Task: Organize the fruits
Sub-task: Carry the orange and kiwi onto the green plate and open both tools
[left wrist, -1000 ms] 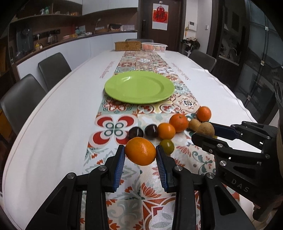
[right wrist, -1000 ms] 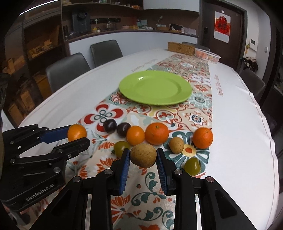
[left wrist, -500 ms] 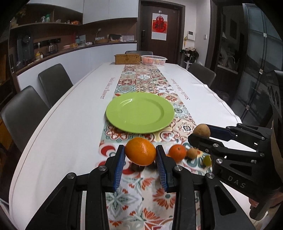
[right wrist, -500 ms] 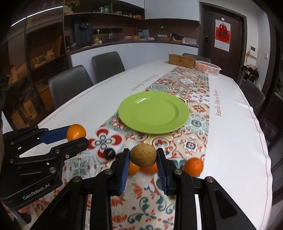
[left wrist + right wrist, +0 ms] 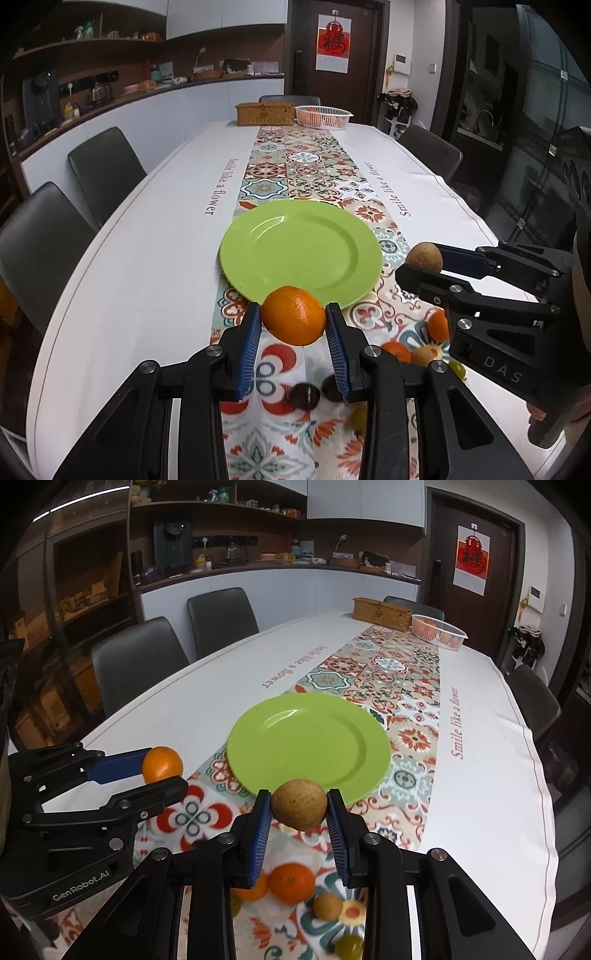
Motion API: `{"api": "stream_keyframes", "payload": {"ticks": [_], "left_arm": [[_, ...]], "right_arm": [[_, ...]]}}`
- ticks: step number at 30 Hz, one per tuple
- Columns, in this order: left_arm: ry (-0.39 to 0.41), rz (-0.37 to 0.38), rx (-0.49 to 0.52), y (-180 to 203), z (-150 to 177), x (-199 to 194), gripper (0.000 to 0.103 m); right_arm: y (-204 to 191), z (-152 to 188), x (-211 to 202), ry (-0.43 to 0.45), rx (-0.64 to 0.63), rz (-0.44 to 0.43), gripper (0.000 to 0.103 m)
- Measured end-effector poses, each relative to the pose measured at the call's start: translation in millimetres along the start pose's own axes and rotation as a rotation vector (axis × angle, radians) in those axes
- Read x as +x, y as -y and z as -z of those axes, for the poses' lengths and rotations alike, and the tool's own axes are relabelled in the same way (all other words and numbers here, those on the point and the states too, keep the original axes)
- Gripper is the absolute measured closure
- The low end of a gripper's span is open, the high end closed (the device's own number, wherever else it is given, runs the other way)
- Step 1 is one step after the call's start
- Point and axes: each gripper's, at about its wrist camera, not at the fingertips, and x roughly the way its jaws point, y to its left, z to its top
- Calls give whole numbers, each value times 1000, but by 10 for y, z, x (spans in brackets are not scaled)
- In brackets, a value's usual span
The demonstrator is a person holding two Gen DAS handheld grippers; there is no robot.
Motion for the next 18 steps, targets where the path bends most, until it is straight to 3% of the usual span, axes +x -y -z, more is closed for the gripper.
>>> {"api": "stream_keyframes", "payload": {"ticks": [18], "left_arm": [[-131, 30, -5, -218, -360, 908, 68]], "right_arm": [[312, -281, 1008, -187, 57, -57, 72]]}}
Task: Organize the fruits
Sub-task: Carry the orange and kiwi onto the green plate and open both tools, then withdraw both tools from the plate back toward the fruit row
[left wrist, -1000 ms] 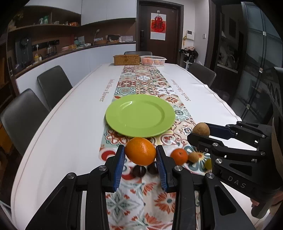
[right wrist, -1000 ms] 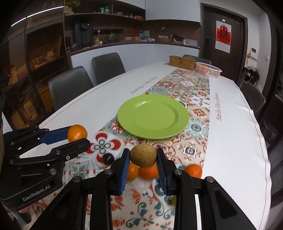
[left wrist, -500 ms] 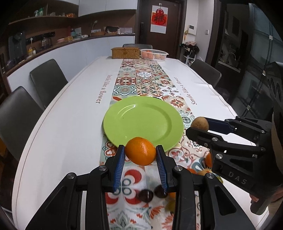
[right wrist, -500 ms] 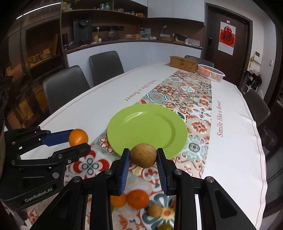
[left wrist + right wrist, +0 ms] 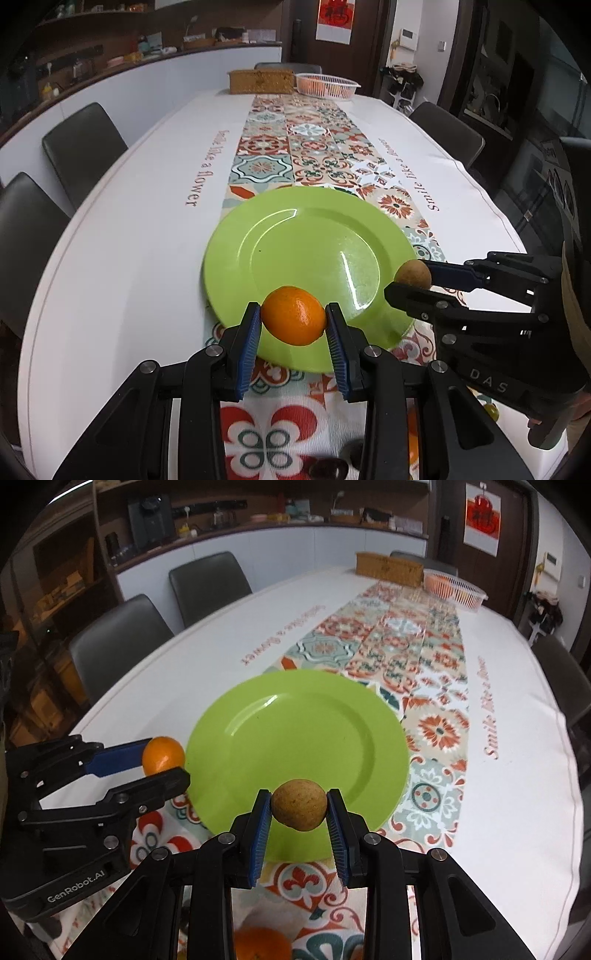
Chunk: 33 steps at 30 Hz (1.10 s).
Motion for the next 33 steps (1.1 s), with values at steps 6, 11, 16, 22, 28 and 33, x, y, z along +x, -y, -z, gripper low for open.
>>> {"api": "stream_keyframes", "payload": {"ticks": [6, 11, 16, 22, 28, 33], "left_arm": [[-43, 8, -5, -18, -42, 206, 68], [-56, 20, -13, -25, -43, 268, 67], [-34, -4, -8, -27, -45, 196, 56], [4, -34, -36, -51, 24, -72, 50], [83, -76, -21, 91, 157, -464, 48], [145, -104, 13, 254, 281, -779, 42]], "right_arm": [[82, -41, 164, -37, 15, -4, 72], [124, -50, 211, -45, 26, -8, 72], [142, -44, 199, -37, 39, -4, 71], [151, 42, -7, -3, 59, 17, 69], [60, 228, -412, 85, 44, 72, 59], [11, 374, -765, 151, 42, 88, 59]]}}
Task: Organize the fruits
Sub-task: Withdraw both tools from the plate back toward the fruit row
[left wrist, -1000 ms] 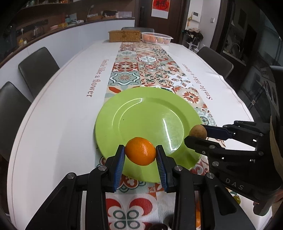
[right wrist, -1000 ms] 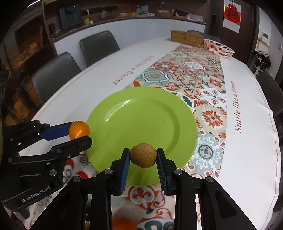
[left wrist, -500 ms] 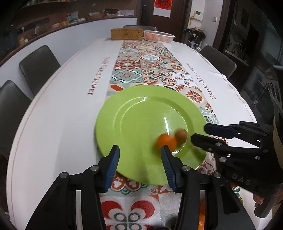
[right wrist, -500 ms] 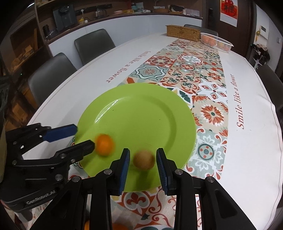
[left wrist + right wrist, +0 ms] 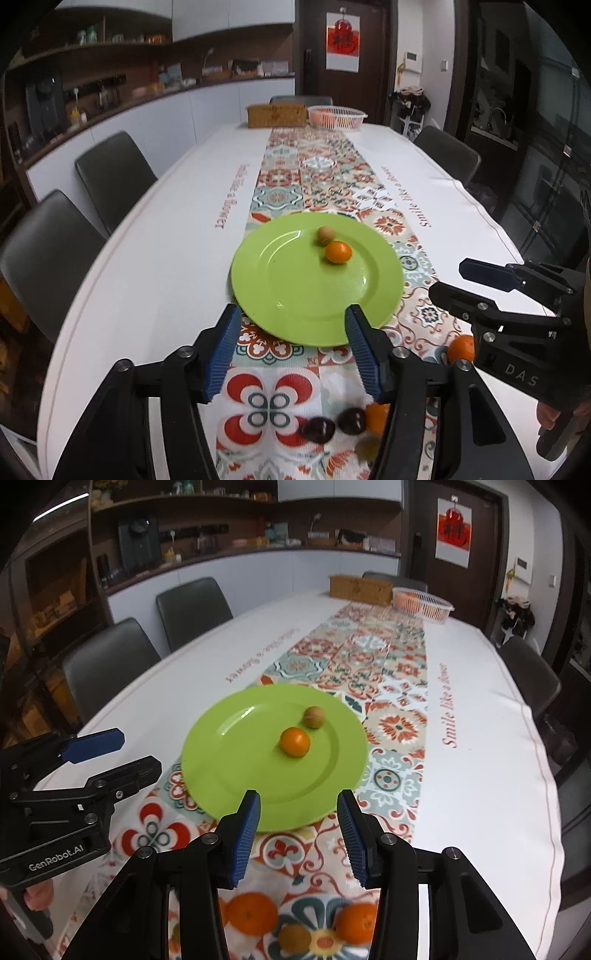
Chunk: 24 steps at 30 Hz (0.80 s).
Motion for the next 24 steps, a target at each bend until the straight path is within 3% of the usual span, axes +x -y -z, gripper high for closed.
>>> {"api": "stream_keyframes", "payload": {"ticks": [7, 10, 15, 24], "left_arm": [[63, -14, 1, 148, 155, -442, 33], [80, -32, 8, 210, 230, -579, 29], [85, -25, 9, 304, 364, -742, 22], [75, -30, 0, 422, 589, -848, 22]], "right_arm": [[-6, 160, -459, 65, 17, 13, 58], [-9, 257, -613, 86, 28, 24, 48], [-6, 433, -795, 98, 44, 41, 44], [-15, 729, -991, 90, 53, 50, 40]]}}
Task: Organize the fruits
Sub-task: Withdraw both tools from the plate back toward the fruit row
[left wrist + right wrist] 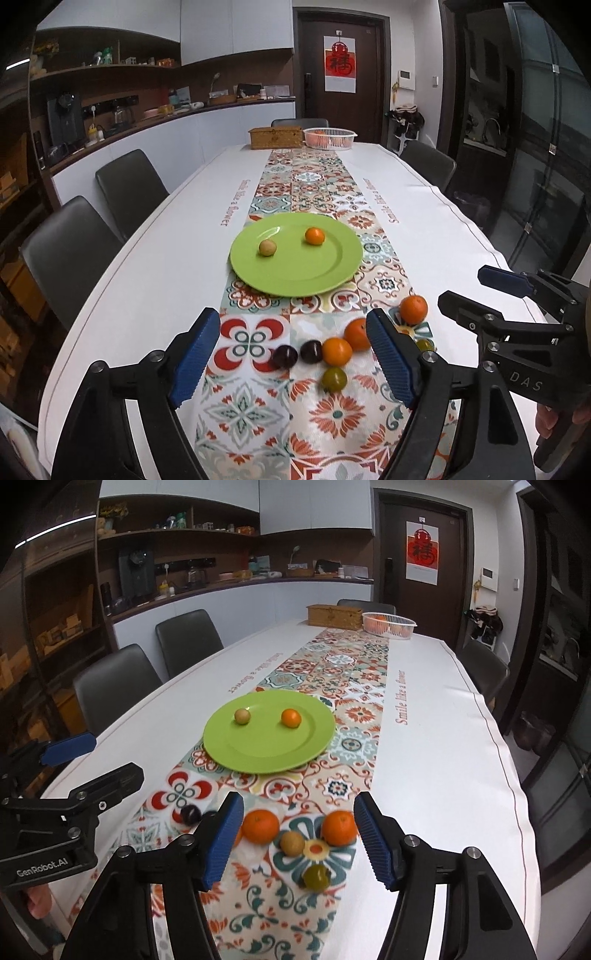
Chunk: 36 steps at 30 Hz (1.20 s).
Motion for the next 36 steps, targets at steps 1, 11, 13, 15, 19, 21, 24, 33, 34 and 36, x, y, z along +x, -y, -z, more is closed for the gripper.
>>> {"api": "stream_keyframes", "payload": {"ticks": [1, 11, 13, 15, 19, 21, 24, 33, 34, 36], "left_arm": [[-7, 3, 0, 9, 30, 2, 22], [-57, 14, 14, 99, 257, 65, 22], [-71, 23, 13, 113, 296, 106, 22], [-84, 31, 18, 129, 337, 150, 22], [-115, 39, 33, 164, 417, 265, 22], [-135, 42, 36, 179, 461, 333, 22], [-153, 49, 38, 188, 508, 402, 22], [-199, 63, 48, 207, 628, 622, 22], [-206, 64, 50, 206, 635, 654, 22], [-211, 67, 55, 216, 647, 697, 23]], "right_arm": [[4, 20, -5, -4, 2, 1, 39], [14, 269, -15, -50, 2, 18, 33], [26, 319, 9, -63, 2, 22, 33], [33, 357, 38, -77, -1, 25, 33], [57, 433, 109, -105, -3, 31, 33], [71, 477, 149, -120, 0, 31, 33], [86, 521, 207, -139, 4, 34, 33], [106, 622, 402, -184, -2, 43, 33], [103, 635, 429, -189, -5, 46, 33], [105, 640, 478, -197, -7, 49, 33]]}}
